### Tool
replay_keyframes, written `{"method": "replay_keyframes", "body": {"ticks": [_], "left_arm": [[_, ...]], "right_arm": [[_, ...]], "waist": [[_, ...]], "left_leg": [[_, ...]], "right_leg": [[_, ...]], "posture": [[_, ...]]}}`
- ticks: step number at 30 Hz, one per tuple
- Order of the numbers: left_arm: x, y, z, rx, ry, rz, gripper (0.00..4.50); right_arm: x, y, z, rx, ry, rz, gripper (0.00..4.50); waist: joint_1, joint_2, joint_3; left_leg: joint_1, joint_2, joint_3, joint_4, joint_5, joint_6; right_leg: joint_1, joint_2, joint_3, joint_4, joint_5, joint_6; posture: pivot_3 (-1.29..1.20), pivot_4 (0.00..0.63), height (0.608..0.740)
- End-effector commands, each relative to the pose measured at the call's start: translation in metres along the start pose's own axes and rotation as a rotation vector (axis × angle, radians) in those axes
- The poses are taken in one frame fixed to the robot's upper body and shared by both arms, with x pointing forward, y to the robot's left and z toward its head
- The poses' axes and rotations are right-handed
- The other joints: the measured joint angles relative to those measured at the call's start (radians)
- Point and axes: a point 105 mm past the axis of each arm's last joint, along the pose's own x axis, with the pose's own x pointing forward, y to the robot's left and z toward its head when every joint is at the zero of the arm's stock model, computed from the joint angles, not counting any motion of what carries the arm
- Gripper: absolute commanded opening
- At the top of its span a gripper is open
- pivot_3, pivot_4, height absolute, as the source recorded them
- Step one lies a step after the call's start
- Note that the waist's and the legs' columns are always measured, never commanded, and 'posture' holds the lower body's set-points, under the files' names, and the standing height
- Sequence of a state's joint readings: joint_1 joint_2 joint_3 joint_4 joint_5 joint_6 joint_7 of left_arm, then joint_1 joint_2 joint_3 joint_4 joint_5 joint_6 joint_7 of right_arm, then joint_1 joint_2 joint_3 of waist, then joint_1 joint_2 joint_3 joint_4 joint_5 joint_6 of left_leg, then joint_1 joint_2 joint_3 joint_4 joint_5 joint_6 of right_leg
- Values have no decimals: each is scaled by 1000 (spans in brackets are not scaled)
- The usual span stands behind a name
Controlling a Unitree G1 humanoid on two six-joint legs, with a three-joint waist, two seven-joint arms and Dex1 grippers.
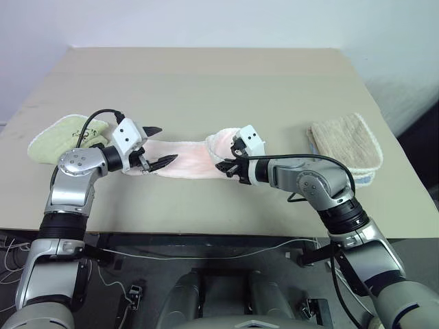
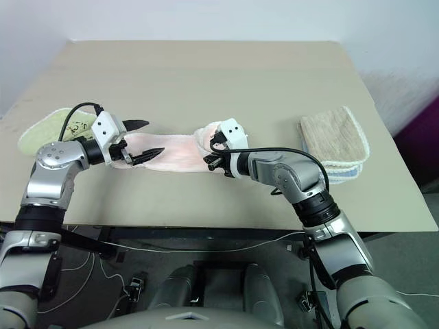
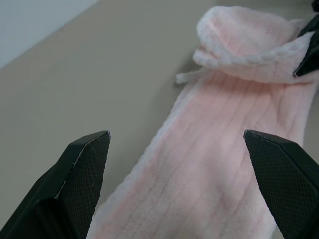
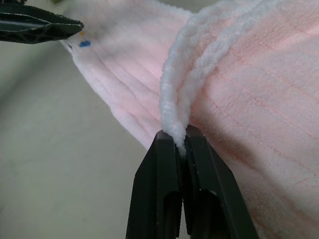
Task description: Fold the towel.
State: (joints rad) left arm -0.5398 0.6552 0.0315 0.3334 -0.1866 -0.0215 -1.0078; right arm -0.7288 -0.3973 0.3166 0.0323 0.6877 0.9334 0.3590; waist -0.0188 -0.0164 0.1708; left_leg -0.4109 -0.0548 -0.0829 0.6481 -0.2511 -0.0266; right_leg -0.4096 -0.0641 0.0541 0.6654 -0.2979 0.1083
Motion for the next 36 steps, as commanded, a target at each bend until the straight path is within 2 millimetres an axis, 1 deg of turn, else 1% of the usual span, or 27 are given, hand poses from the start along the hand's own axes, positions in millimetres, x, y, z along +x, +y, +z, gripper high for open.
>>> {"method": "replay_keyframes", "body": {"ticks": [1,3,6,7,10,12,13,15,17,20,21,22,24,25,27,29,30,33,35,36], "left_arm": [[-7,7,12,31,-23,31,4500],[-8,8,12,28,-22,34,4500],[-8,8,12,22,-23,38,4500],[-8,7,12,19,-24,38,4500],[-9,6,11,8,-27,44,4500],[-11,6,11,-7,-32,54,4500],[-14,7,11,-20,-39,68,4500],[-20,9,12,-48,-55,97,4500],[-29,12,14,-105,-83,145,4500],[-37,13,19,-205,-139,202,4500],[-40,12,20,-258,-167,225,4500],[-42,9,20,-303,-181,239,4500],[-44,1,18,-366,-185,256,4500],[-46,-2,15,-410,-183,273,4500],[-48,-10,8,-512,-179,312,4500],[-50,-14,5,-578,-181,337,4500],[-51,-18,4,-598,-177,346,4500],[-56,-37,-11,-667,-119,400,4500],[-62,-41,-15,-728,-125,459,4500],[-65,-40,-16,-758,-136,493,4500]], "right_arm": [[1,3,10,-22,-38,16,29],[2,4,11,-14,-50,29,29],[1,10,16,8,-84,66,686],[1,12,19,12,-97,73,944],[-3,16,27,22,-140,90,1986],[-10,18,35,17,-179,96,2632],[-17,19,40,10,-205,101,2883],[-29,19,47,1,-247,99,2883],[-39,10,53,1,-293,70,2883],[-39,-8,54,-21,-312,0,2883],[-36,-14,53,-30,-313,-17,2512],[-32,-19,53,-32,-316,-26,2318],[-22,-24,50,-36,-319,-31,1710],[-15,-26,46,-42,-311,-29,1403],[2,-29,30,-62,-270,-24,703],[12,-31,18,-84,-236,-26,47],[16,-33,12,-100,-220,-30,47],[29,-33,-13,-103,-160,-11,47],[32,-32,-24,-119,-132,-1,47],[32,-32,-26,-139,-128,1,47]], "waist": [[0,0,0],[0,0,0],[0,0,0],[0,0,0],[0,0,0],[0,0,0],[0,0,0],[0,0,0],[0,0,0],[0,0,0],[0,0,0],[-2,0,0],[-3,0,0],[-5,0,0],[-8,0,0],[-14,0,0],[-14,0,0],[-21,0,0],[-22,0,0],[-22,0,0]], "left_leg": [[0,0,0,0,0,0],[0,0,0,0,0,0],[0,0,0,0,0,0],[0,0,0,0,0,0],[0,0,0,0,0,0],[0,0,0,0,0,0],[0,0,0,0,0,0],[0,0,0,0,0,0],[0,0,0,0,0,0],[0,0,-1,-1,0,0],[0,0,-1,-1,0,0],[0,0,-1,-1,0,0],[0,0,0,-1,0,0],[0,0,0,-1,0,0],[0,0,0,-1,0,0],[1,1,0,-1,0,0],[1,1,0,-1,0,0],[1,0,0,-1,0,0],[1,0,0,-1,0,-1],[1,0,0,-1,0,-1]], "right_leg": [[0,0,0,0,0,0],[0,0,0,0,0,0],[0,0,0,0,0,0],[0,0,0,0,0,0],[0,0,0,0,0,0],[0,0,0,0,0,0],[0,0,0,0,0,0],[0,0,0,0,0,0],[0,-1,0,0,0,0],[0,-1,0,0,0,0],[0,-1,0,0,0,0],[0,-2,0,0,0,0],[0,-2,0,0,0,0],[0,-1,0,0,0,0],[0,-1,1,0,0,0],[1,-1,1,0,0,0],[0,-1,0,0,0,0],[1,-1,1,0,0,0],[1,-1,1,-1,0,0],[1,-1,1,-1,0,0]], "posture": [[0,150,740],[0,150,740],[0,150,740],[0,150,740],[0,150,740],[0,150,740],[0,150,740],[0,150,740],[0,150,740],[0,150,740],[0,150,740],[0,150,740],[0,150,740],[0,150,740],[0,150,740],[0,150,740],[0,150,740],[0,150,740],[0,150,740],[0,150,740]]}}
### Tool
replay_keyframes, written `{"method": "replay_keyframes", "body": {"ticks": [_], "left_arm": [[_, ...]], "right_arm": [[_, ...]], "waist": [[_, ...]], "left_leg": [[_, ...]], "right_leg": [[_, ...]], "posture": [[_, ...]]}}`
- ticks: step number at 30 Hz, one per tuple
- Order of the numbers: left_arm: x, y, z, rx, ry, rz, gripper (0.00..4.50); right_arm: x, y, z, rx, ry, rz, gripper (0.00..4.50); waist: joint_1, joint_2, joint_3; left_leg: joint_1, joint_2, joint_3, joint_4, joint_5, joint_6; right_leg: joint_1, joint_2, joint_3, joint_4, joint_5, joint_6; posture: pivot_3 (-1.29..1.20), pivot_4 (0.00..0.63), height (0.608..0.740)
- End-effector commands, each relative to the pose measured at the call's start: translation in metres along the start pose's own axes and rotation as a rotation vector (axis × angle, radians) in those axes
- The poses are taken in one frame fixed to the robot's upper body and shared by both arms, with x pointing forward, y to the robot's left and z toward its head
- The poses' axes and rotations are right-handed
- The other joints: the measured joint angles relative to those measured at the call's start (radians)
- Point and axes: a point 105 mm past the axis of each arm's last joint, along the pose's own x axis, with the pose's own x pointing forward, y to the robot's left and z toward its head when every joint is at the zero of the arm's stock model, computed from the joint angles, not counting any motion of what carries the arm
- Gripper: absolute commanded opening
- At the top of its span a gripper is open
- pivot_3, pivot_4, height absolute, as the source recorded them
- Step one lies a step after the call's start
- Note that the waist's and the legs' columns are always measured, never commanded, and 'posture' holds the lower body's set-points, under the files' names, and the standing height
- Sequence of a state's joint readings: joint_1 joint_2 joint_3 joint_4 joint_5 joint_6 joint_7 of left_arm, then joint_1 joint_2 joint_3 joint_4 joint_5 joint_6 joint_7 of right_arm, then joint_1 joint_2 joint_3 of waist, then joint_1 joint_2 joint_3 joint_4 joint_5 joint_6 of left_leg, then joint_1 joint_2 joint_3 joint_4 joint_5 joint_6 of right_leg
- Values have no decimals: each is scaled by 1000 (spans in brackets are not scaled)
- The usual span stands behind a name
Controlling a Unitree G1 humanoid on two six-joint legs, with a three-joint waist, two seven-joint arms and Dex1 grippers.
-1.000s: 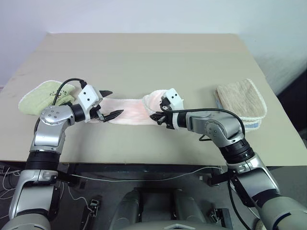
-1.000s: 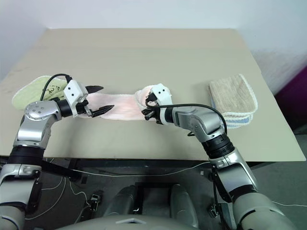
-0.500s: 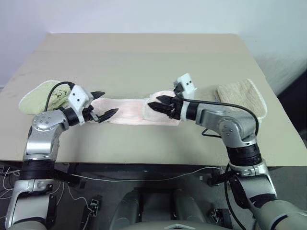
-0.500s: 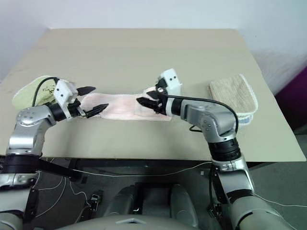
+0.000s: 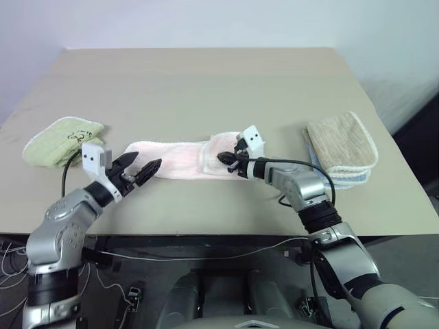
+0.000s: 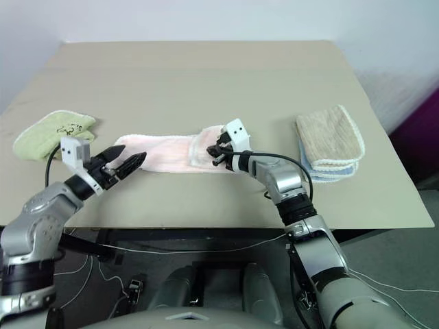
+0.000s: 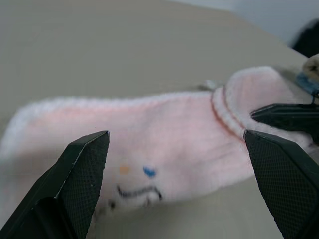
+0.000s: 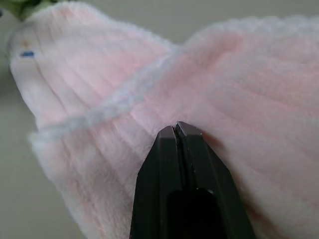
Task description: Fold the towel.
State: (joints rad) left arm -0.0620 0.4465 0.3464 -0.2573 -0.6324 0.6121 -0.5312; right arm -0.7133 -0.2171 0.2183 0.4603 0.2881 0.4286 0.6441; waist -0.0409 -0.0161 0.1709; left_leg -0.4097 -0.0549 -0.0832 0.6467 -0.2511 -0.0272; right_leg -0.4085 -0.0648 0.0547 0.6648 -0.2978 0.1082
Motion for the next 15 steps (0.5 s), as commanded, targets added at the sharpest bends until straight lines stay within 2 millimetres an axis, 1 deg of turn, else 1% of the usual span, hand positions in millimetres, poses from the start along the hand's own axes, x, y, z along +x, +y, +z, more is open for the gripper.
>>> {"method": "replay_keyframes", "body": {"ticks": [1,2,4,7,10,12,15], "left_arm": [[-11,3,16,-60,-92,89,4500],[-12,5,16,-78,-99,109,4500],[-16,11,17,-134,-129,169,4500],[-22,25,14,-240,-157,287,4500],[-25,33,9,-337,-169,353,4500],[-27,38,6,-413,-179,385,4500],[-27,41,2,-520,-187,396,4500]], "right_arm": [[1,5,-8,-59,18,29,47],[1,6,-7,-68,13,35,47],[-2,7,4,-93,-35,41,47],[-15,11,38,-144,-161,64,47],[-32,15,66,-189,-252,79,47],[-42,16,79,-209,-287,79,47],[-52,15,91,-230,-315,66,47]], "waist": [[0,0,0],[1,0,0],[0,0,0],[1,0,0],[3,0,0],[5,0,0],[6,0,0]], "left_leg": [[0,0,0,0,0,0],[0,0,-1,0,0,0],[1,0,-1,0,0,0],[0,0,-1,0,0,0],[0,0,-1,0,0,0],[0,0,-1,0,0,0],[0,0,-1,1,0,0]], "right_leg": [[0,0,0,0,0,0],[0,0,0,0,0,0],[1,0,-1,0,0,0],[1,0,-1,0,0,0],[0,0,-1,0,0,0],[1,0,-1,0,0,0],[1,0,-1,-1,0,0]], "posture": [[0,150,740],[0,150,740],[0,150,740],[0,150,740],[0,150,740],[0,150,740],[0,150,740]]}}
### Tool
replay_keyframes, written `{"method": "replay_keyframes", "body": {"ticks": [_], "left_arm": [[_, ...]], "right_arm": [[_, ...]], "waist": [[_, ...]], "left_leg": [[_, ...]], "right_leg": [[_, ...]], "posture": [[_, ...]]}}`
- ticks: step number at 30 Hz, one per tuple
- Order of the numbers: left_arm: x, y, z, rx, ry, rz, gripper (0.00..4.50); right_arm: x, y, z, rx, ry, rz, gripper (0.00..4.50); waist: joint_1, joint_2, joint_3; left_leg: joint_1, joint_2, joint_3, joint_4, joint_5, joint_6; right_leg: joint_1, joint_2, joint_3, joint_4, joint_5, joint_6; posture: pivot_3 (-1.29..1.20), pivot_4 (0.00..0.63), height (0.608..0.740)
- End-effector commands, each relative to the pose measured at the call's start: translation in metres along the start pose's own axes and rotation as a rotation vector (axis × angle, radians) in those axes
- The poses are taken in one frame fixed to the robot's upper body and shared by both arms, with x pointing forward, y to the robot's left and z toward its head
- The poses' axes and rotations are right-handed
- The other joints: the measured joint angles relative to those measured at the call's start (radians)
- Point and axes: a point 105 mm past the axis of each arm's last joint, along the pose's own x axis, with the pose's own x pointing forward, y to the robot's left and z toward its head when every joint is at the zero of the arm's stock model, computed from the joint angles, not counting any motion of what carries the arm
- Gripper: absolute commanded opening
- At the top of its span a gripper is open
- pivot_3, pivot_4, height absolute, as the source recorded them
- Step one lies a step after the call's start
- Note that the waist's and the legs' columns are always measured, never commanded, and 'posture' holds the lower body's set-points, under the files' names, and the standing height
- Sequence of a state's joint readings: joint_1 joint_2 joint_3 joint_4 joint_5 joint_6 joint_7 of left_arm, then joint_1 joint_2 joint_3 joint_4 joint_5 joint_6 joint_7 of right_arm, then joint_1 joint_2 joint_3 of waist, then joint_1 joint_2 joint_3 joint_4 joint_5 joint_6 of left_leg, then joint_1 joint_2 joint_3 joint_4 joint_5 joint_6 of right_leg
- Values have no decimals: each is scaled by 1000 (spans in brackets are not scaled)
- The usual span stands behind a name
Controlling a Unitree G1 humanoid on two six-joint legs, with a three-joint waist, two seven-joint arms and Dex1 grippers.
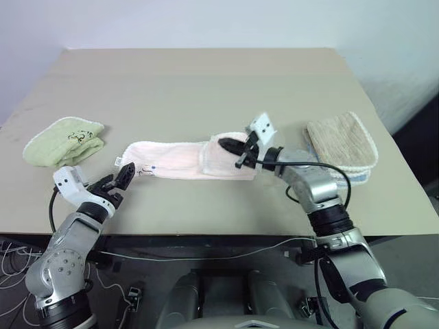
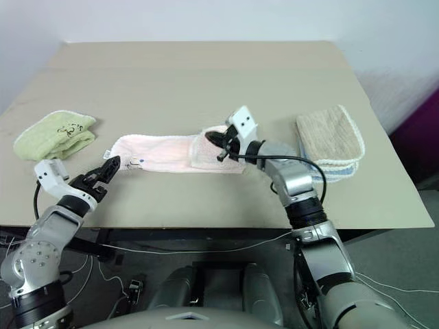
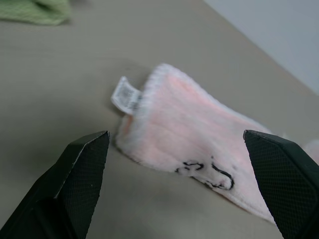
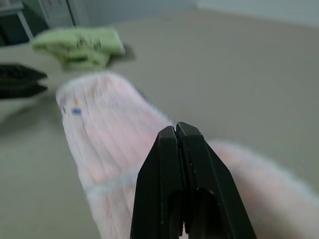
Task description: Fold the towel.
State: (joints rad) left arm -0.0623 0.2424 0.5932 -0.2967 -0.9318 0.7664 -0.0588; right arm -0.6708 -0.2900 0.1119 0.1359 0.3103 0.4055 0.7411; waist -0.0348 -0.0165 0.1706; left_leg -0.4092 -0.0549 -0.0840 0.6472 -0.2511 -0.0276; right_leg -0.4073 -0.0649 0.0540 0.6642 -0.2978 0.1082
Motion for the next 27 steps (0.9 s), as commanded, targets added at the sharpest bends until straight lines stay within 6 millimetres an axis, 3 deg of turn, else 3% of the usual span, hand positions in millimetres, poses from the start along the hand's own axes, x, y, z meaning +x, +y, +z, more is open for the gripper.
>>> {"method": "replay_keyframes", "body": {"ticks": [1,6,12,19,22,27], "left_arm": [[1,1,6,-105,-14,7,4500],[17,1,-10,-238,91,32,4500],[35,-14,-10,-381,112,-17,4500],[49,-24,-20,-431,191,-35,4500],[52,-25,-22,-432,206,-36,3893],[54,-21,-16,-445,189,-33,2211]], "right_arm": [[-6,0,26,-39,-69,2,47],[-11,-1,33,-53,-85,-15,47],[-15,1,29,-46,-79,-30,47],[-18,4,27,-38,-81,-45,47],[-20,4,27,-39,-80,-58,0],[-22,4,26,-41,-79,-72,0]], "waist": [[0,0,0],[5,0,0],[28,0,0],[36,0,0],[45,0,0],[45,0,0]], "left_leg": [[0,0,0,0,0,0],[0,0,0,0,0,0],[0,-1,0,1,0,0],[0,-2,-1,1,0,0],[0,-2,-1,1,0,0],[0,-2,-1,1,0,0]], "right_leg": [[0,0,0,0,0,0],[0,0,0,0,0,0],[1,-1,-1,0,0,0],[1,-1,-1,0,0,0],[2,-1,-1,0,0,0],[1,-1,-1,-1,0,0]], "posture": [[0,150,740],[0,150,740],[0,150,740],[0,150,740],[0,150,740],[0,150,740]]}}
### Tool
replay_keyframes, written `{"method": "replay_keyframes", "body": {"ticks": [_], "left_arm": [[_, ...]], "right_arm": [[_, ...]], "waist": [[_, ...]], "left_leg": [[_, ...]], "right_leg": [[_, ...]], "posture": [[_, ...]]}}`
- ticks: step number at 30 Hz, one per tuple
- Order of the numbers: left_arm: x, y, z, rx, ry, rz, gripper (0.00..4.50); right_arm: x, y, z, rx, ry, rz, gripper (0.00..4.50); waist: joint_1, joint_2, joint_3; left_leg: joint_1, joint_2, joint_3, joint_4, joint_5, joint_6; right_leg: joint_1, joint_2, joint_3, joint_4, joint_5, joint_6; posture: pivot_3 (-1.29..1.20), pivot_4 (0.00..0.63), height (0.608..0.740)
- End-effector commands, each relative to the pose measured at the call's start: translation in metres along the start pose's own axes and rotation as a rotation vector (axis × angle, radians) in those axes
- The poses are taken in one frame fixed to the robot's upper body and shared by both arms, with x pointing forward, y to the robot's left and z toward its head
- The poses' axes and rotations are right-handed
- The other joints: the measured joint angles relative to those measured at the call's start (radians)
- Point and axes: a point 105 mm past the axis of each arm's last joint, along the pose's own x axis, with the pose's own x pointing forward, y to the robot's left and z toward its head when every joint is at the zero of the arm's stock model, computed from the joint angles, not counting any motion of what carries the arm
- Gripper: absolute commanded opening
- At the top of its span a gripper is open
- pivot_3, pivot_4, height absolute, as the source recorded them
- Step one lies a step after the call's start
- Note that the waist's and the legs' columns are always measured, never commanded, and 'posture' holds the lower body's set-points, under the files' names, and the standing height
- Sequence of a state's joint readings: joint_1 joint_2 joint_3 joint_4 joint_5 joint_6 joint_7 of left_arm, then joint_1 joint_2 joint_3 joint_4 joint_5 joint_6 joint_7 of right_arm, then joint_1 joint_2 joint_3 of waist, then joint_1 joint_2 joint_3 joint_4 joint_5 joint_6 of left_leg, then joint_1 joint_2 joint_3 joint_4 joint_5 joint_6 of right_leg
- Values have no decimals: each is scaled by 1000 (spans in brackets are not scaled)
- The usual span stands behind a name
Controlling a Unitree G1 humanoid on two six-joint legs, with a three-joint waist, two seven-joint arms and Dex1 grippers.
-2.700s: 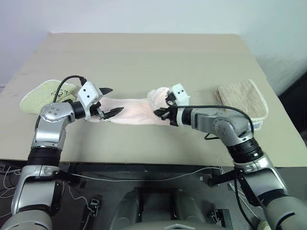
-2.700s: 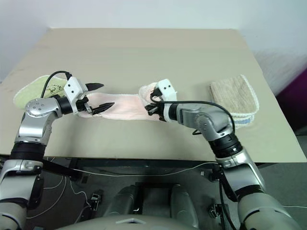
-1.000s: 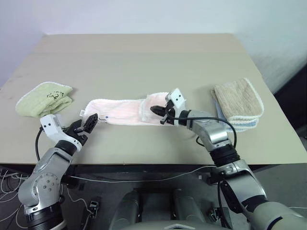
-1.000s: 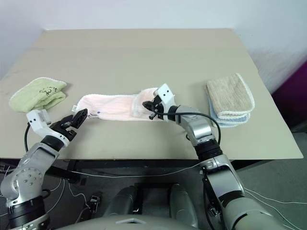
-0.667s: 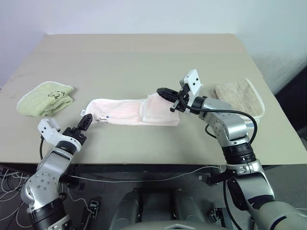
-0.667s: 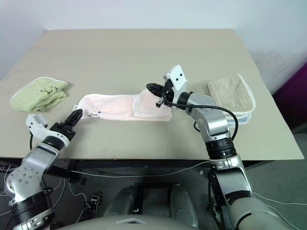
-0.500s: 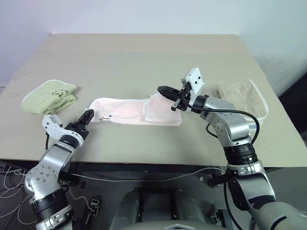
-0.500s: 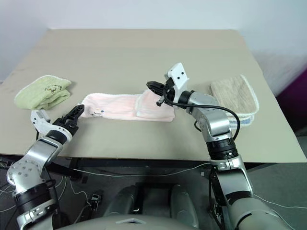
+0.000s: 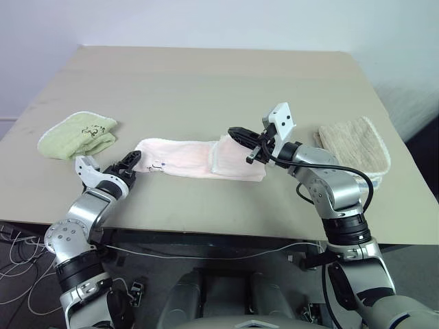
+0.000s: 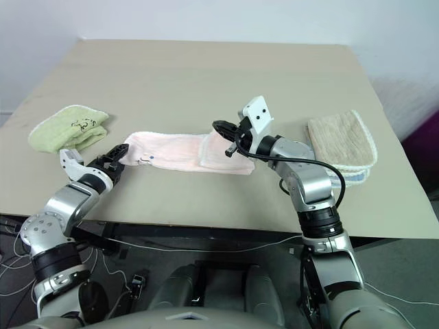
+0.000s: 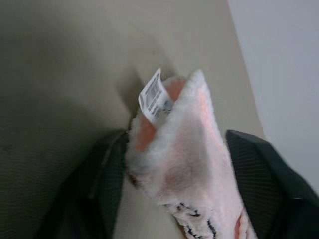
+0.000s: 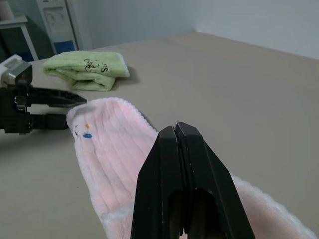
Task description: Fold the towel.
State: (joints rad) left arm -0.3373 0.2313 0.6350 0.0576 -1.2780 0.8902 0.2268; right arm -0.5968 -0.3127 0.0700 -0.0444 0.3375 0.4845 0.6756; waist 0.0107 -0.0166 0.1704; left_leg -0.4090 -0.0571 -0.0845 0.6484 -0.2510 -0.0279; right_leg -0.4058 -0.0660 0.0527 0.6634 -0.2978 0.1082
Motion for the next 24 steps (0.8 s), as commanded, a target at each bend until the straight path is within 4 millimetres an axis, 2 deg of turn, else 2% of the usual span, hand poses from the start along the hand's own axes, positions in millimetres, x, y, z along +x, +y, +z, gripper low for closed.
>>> {"method": "replay_keyframes", "body": {"ticks": [1,6,11,16,18,21,24], "left_arm": [[3,-8,0,-7,18,-32,1828],[4,-10,7,-20,-11,-45,94],[3,-15,17,6,-42,-60,41],[-10,-28,54,83,-132,-111,41],[-16,-39,70,126,-171,-149,41],[-23,-57,84,200,-199,-204,41],[-19,-82,75,283,-157,-291,41]], "right_arm": [[-4,2,14,-29,-45,-9,0],[-6,6,10,-23,-37,-12,0],[-8,8,6,-19,-25,-17,0],[-13,6,4,-18,-15,-34,0],[-15,3,3,-19,-11,-50,0],[-19,-2,2,-25,0,-74,0],[-22,-8,0,-28,7,-98,0]], "waist": [[-1,0,0],[-4,0,0],[-7,0,0],[-19,0,0],[-23,0,0],[-26,0,0],[-25,0,0]], "left_leg": [[0,0,0,0,0,0],[0,0,0,-1,0,0],[0,1,0,-1,0,0],[0,1,0,-1,0,-1],[0,1,0,-2,0,-1],[0,1,0,-2,0,-1],[0,1,0,-3,1,-1]], "right_leg": [[0,0,0,0,0,0],[-1,0,0,0,0,0],[-1,1,0,0,0,0],[-1,1,0,0,0,0],[-1,1,0,0,0,0],[-2,1,0,0,0,0],[-2,1,0,0,0,0]], "posture": [[0,150,740],[0,150,740],[0,150,740],[0,150,740],[0,150,740],[0,150,740],[0,150,740]]}}
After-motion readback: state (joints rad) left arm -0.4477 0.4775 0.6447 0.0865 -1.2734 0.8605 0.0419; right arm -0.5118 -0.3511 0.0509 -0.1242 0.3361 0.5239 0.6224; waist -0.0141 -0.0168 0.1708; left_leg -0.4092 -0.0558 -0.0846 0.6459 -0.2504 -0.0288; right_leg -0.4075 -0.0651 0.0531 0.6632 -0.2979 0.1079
